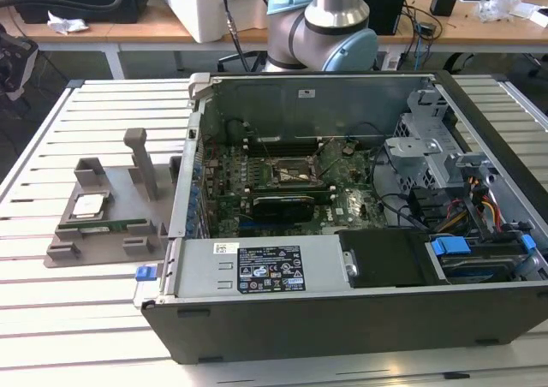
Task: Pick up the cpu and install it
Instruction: 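Pick up the cpu and move it towards the insertion slot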
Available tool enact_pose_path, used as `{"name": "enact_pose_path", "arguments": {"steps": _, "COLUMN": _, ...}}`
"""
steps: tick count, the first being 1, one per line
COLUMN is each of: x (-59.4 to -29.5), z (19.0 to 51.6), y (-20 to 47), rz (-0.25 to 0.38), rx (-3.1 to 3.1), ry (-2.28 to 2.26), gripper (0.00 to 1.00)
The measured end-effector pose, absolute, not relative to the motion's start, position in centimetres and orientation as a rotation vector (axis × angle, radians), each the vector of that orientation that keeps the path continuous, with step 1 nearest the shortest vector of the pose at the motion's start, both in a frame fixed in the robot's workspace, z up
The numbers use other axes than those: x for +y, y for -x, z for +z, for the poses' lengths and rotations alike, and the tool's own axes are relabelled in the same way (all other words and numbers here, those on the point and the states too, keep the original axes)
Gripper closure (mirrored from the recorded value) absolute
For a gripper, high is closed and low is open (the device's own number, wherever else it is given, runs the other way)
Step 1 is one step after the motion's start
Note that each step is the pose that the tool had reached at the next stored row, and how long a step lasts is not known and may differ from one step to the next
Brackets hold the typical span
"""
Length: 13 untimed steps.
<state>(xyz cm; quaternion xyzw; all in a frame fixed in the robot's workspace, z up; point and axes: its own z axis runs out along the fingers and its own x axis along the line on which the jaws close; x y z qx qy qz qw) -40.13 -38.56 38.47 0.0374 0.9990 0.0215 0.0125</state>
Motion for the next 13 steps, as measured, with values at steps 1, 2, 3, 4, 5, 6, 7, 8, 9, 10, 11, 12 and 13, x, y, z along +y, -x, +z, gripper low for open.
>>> {"name": "enact_pose_path", "arguments": {"steps": 1, "x": -38.56, "z": 38.47, "y": 40.14, "rz": 0.067, "rx": 3.114, "ry": -0.117, "gripper": 0.89}}
{"name": "enact_pose_path", "arguments": {"steps": 2, "x": -38.56, "z": 38.47, "y": 40.14, "rz": 0.067, "rx": 3.114, "ry": -0.117, "gripper": 0.83}}
{"name": "enact_pose_path", "arguments": {"steps": 3, "x": -38.56, "z": 38.47, "y": 40.14, "rz": 0.067, "rx": 3.114, "ry": -0.117, "gripper": 0.76}}
{"name": "enact_pose_path", "arguments": {"steps": 4, "x": -38.56, "z": 38.47, "y": 40.15, "rz": 0.067, "rx": 3.114, "ry": -0.117, "gripper": 0.71}}
{"name": "enact_pose_path", "arguments": {"steps": 5, "x": -38.56, "z": 38.46, "y": 40.15, "rz": 0.067, "rx": 3.114, "ry": -0.116, "gripper": 0.64}}
{"name": "enact_pose_path", "arguments": {"steps": 6, "x": -38.56, "z": 38.47, "y": 40.15, "rz": 0.067, "rx": 3.114, "ry": -0.117, "gripper": 0.58}}
{"name": "enact_pose_path", "arguments": {"steps": 7, "x": -38.56, "z": 38.46, "y": 40.15, "rz": 0.067, "rx": 3.114, "ry": -0.117, "gripper": 0.58}}
{"name": "enact_pose_path", "arguments": {"steps": 8, "x": -38.56, "z": 38.46, "y": 40.16, "rz": 0.067, "rx": 3.114, "ry": -0.117, "gripper": 0.53}}
{"name": "enact_pose_path", "arguments": {"steps": 9, "x": -38.56, "z": 38.46, "y": 40.16, "rz": 0.067, "rx": 3.114, "ry": -0.117, "gripper": 0.46}}
{"name": "enact_pose_path", "arguments": {"steps": 10, "x": -38.54, "z": 38.46, "y": 40.18, "rz": 0.059, "rx": 3.114, "ry": -0.115, "gripper": 0.46}}
{"name": "enact_pose_path", "arguments": {"steps": 11, "x": -38.56, "z": 38.46, "y": 40.17, "rz": 0.031, "rx": 3.115, "ry": -0.081, "gripper": 0.46}}
{"name": "enact_pose_path", "arguments": {"steps": 12, "x": -38.56, "z": 38.45, "y": 40.17, "rz": 0.019, "rx": 3.116, "ry": -0.053, "gripper": 0.46}}
{"name": "enact_pose_path", "arguments": {"steps": 13, "x": -38.57, "z": 38.42, "y": 40.16, "rz": 0.014, "rx": 3.116, "ry": -0.017, "gripper": 0.46}}
